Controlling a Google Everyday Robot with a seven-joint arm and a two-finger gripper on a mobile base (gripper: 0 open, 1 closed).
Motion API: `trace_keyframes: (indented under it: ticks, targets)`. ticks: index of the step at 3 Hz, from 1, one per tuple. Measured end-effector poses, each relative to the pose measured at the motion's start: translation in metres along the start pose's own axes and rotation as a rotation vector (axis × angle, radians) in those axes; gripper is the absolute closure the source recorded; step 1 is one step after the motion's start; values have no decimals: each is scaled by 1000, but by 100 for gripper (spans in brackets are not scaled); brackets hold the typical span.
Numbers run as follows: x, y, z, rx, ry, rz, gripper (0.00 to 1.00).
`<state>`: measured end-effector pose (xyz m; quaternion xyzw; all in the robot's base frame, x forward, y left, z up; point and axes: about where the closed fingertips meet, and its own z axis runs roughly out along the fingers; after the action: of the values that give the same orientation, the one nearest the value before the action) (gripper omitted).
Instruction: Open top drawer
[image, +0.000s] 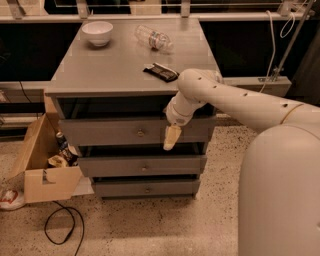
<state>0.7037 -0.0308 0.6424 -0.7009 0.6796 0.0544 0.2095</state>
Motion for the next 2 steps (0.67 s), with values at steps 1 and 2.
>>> trace_keyframes:
  ticks: [1,2]
  targets:
    - [5,2,1,-4,-14,7,27]
    - [13,29,-30,45,-35,20,58]
